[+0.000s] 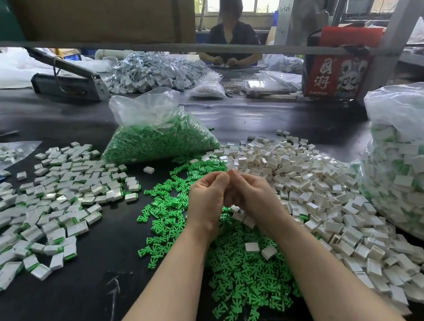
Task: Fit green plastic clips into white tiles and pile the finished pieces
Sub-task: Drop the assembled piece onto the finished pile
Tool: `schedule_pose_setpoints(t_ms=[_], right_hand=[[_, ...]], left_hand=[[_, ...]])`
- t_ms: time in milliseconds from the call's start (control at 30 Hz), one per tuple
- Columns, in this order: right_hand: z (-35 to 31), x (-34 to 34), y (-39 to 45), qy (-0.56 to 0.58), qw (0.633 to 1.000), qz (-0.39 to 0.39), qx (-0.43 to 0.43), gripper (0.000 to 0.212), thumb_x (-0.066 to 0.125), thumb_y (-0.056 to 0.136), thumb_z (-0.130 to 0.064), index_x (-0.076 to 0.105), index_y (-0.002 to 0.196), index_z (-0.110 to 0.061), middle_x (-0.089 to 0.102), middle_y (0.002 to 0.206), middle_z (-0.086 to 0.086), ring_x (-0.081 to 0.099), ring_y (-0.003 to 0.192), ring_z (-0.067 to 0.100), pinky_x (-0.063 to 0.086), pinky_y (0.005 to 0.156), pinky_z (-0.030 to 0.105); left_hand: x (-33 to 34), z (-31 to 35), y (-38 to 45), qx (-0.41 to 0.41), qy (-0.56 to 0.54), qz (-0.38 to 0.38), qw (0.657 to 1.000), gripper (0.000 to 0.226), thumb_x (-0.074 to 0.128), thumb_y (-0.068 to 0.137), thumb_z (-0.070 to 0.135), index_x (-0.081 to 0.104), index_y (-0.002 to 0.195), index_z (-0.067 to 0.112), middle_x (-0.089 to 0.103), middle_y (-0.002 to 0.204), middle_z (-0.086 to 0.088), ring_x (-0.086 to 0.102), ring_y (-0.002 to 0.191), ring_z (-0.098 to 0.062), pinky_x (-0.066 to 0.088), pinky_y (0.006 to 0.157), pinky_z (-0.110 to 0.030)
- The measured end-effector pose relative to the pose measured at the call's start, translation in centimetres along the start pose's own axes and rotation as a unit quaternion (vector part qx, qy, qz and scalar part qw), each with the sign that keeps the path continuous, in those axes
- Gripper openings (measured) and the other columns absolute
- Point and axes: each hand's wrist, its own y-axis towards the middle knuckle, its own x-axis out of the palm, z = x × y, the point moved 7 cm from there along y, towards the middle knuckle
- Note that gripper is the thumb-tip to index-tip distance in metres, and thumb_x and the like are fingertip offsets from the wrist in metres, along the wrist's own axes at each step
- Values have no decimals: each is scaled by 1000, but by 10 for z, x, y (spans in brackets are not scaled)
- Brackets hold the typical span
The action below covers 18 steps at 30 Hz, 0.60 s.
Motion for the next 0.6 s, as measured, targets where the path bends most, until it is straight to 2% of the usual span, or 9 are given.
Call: schedule_pose_setpoints(t_ms=[67, 133, 200, 267, 333, 400, 500, 533, 600], right_hand=[[-3, -2, 1, -38, 999, 9, 4, 53, 47, 99, -41, 66, 84, 7, 63, 65, 12, 56, 56, 16, 46, 57, 24], [-7, -8, 2, -89, 995, 32, -6, 44, 47, 101, -38, 68, 83, -3, 64, 60, 9, 51, 46, 8, 41, 51, 20], [-10, -18, 3, -154, 986, 66, -16, 34, 51, 100, -33, 68, 85, -9, 64, 57, 3, 49, 42, 2, 40, 50, 20], [-15, -28, 2, -193, 977, 88, -27, 25, 55, 99, -26, 67, 83, -11, 63, 58, 0, 50, 42, 1, 42, 45, 19], [-20, -35, 2, -236, 965, 103, -36, 19, 59, 96, -23, 65, 81, -14, 63, 64, 1, 58, 51, 10, 51, 50, 25], [-23, -39, 1, -293, 949, 107, -36, 15, 61, 95, -22, 64, 82, -15, 66, 71, 2, 64, 63, 20, 58, 62, 38], [-22, -41, 1, -365, 927, 86, -15, 11, 65, 92, -21, 67, 84, -13, 68, 76, 3, 65, 65, 22, 59, 67, 45], [-22, -41, 1, -387, 919, 78, -8, 10, 67, 91, -21, 68, 85, -14, 68, 74, 1, 64, 62, 20, 59, 66, 43], [-21, -38, 0, -424, 903, 67, -4, 6, 69, 89, -24, 70, 86, -19, 68, 71, -4, 62, 56, 14, 59, 64, 38]], left_hand=[[-4, 3, 1, 5, 19, 1, 1000, 14, 55, 93, 3, 65, 86, -3, 62, 60, -5, 52, 52, -21, 45, 49, -28], [-17, 10, 6, 4, 8, 27, 1000, 13, 59, 93, 8, 68, 85, 4, 72, 74, -9, 67, 65, -23, 54, 58, -29], [-41, 17, 12, -14, -53, 90, 994, 9, 63, 93, 12, 69, 94, 6, 76, 86, -10, 73, 73, -19, 58, 62, -27], [-69, 23, 15, -39, -146, 158, 976, 8, 63, 93, 13, 67, 95, 5, 76, 82, -8, 73, 67, -15, 60, 58, -24], [-94, 28, 15, -52, -235, 207, 948, 13, 59, 97, 14, 64, 87, 8, 74, 71, -5, 72, 61, -11, 60, 58, -22], [-114, 33, 14, -56, -300, 243, 921, 21, 52, 101, 18, 62, 87, 8, 73, 68, -3, 72, 62, -9, 61, 67, -23], [-131, 38, 14, -59, -350, 274, 894, 30, 37, 107, 19, 61, 98, 4, 73, 86, -2, 72, 92, -10, 57, 86, -24], [-134, 38, 13, -55, -369, 275, 886, 34, 32, 108, 20, 61, 105, 2, 72, 94, -2, 69, 104, -12, 55, 90, -26], [-138, 40, 12, -41, -404, 268, 874, 40, 26, 109, 23, 58, 116, -1, 69, 104, -5, 65, 114, -16, 53, 95, -29]])
